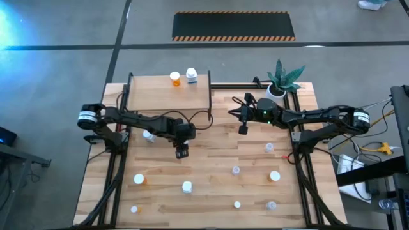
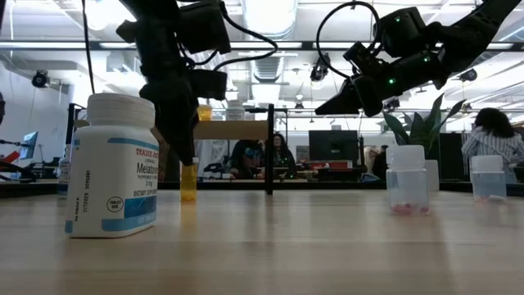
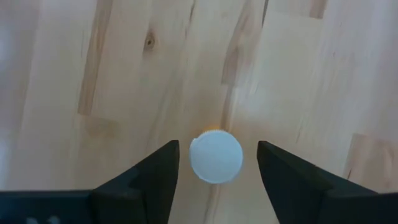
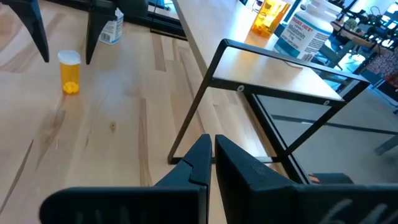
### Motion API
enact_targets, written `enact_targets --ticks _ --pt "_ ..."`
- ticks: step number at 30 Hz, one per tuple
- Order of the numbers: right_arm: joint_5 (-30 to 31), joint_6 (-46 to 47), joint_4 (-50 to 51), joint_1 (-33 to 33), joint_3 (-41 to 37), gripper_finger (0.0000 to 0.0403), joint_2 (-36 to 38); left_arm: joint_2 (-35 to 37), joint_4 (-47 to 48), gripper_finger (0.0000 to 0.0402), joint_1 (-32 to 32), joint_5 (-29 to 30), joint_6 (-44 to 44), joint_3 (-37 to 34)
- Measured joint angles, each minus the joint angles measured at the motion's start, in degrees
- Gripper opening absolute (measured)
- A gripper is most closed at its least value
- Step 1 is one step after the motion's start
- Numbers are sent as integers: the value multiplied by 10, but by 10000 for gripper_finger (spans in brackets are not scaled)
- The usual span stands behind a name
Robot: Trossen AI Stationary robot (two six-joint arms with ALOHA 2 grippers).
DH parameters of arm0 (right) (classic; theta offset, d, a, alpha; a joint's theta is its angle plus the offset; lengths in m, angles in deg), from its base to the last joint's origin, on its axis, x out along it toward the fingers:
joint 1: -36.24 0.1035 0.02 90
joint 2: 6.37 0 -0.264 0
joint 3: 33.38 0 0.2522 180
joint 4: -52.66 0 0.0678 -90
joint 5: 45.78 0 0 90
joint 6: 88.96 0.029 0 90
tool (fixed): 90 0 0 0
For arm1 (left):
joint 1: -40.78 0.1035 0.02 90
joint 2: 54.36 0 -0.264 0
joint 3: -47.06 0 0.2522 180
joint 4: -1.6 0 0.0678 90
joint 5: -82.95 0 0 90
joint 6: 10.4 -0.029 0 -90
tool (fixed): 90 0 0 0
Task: Pick and place medicine bottles onto shelf by color
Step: Put the top small orange pill bottle on the shelf
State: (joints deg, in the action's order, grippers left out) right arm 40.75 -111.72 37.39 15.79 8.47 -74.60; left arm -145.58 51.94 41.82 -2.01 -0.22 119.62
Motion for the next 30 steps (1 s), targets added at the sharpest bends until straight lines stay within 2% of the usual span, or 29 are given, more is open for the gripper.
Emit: enact_targets --ticks 10,19,23,30 --pt "0 0 0 0 0 13 0 1 -1 127 0 1 0 -1" --pt "0 0 0 0 0 13 0 17 18 108 2 0 -1 23" --pt "0 0 0 0 0 13 0 32 107 108 8 -1 -1 77" --pt "0 2 0 0 0 13 0 62 291 107 34 -1 -10 242"
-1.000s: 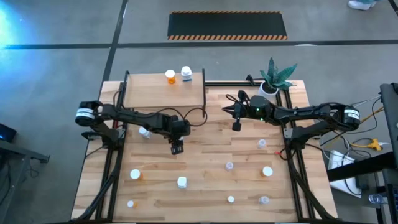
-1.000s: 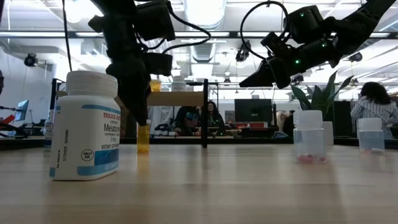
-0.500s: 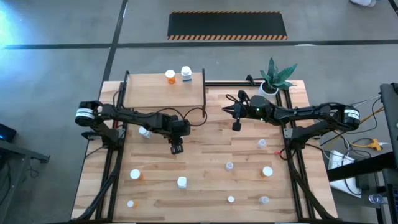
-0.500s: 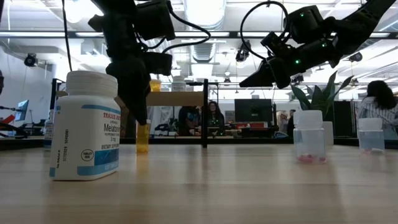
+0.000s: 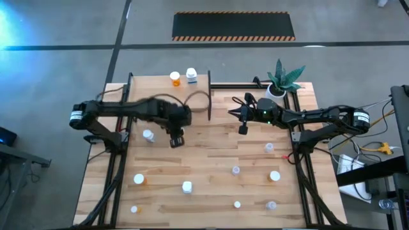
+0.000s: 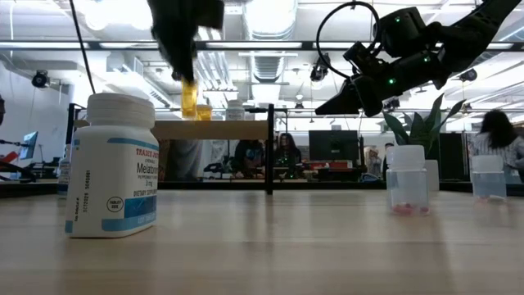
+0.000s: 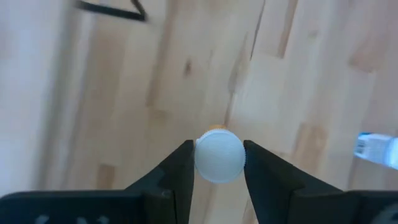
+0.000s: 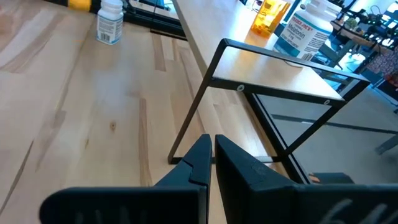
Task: Pick and place medicine bottles onto shelf by color
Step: Put the top small orange pill bottle on the shelf
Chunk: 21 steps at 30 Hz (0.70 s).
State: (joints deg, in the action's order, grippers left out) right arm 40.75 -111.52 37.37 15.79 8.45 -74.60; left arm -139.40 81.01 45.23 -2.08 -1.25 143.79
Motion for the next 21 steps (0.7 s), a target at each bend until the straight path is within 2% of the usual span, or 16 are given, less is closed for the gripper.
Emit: enact_targets --ticks 5,9,17,21 --pt "0 5 0 0 0 13 0 10 113 107 46 31 -1 117" --pt "0 10 6 0 0 13 0 10 170 106 107 48 -24 166" --pt "0 17 17 0 0 13 0 -2 165 106 273 45 -128 148" --pt "0 17 17 0 0 13 0 -12 123 106 340 44 -173 128"
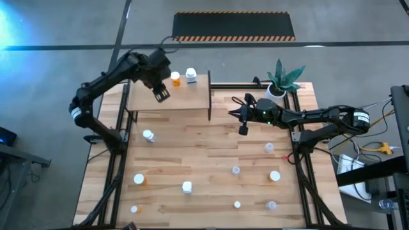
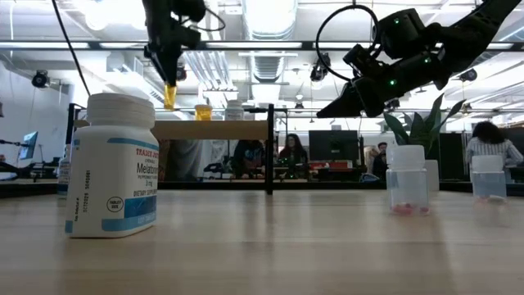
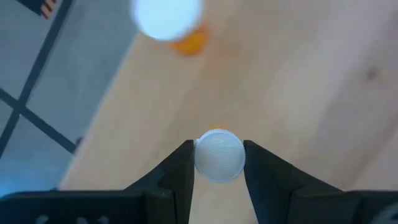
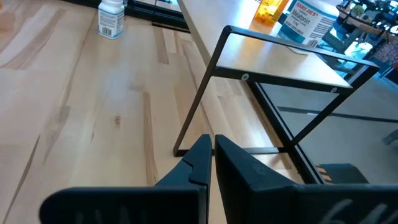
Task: Pick and place medicine bottles onto shelf by color
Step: Put the top small orange pill bottle on the shelf
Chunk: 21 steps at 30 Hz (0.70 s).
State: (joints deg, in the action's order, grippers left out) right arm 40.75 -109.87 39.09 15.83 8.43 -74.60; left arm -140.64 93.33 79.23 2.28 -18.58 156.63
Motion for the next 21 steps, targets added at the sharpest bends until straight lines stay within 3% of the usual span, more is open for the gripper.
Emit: enact_targets --ticks 7,21 --pt "0 -1 0 0 0 13 0 -29 -49 106 75 -36 -45 -3" --pt "0 -1 1 0 0 13 0 -51 -85 106 123 -45 -63 -6"
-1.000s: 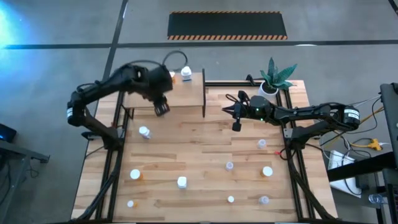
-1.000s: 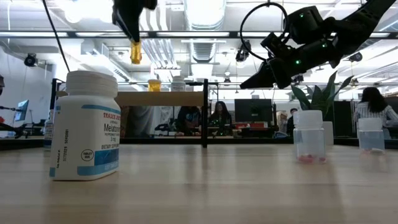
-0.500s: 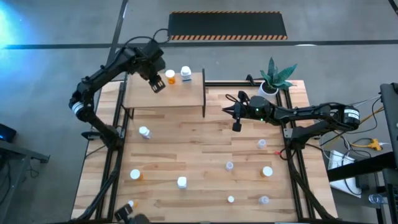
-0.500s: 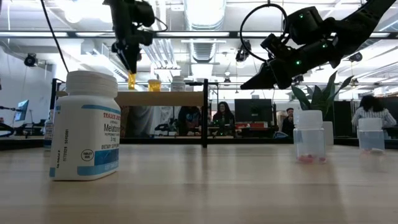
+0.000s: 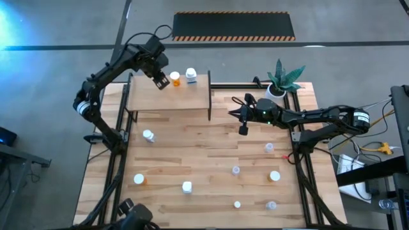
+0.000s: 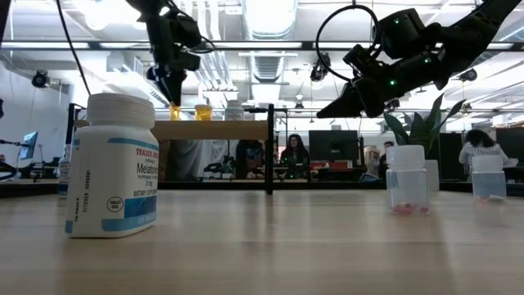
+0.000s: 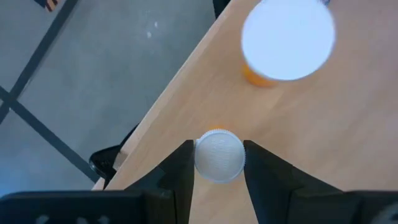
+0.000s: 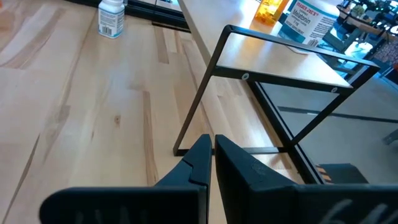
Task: Pick and place medicine bottles onto shelf by color
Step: Put the top small orange pill bottle on the shelf
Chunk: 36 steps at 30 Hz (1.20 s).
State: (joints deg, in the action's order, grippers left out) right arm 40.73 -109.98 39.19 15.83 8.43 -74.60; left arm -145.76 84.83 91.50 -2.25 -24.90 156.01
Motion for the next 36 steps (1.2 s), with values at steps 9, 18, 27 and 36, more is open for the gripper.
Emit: enact_targets --ticks 9,18,27,36 --pt "0 0 2 0 0 13 0 -1 -1 106 19 -15 2 -7" --pt "0 -1 3 0 0 13 0 -1 -20 106 23 -17 1 -24" --pt "0 -2 4 0 0 13 0 -1 -29 106 23 -35 4 -23" --pt "0 -2 4 0 0 13 0 0 -26 106 23 -47 6 -23"
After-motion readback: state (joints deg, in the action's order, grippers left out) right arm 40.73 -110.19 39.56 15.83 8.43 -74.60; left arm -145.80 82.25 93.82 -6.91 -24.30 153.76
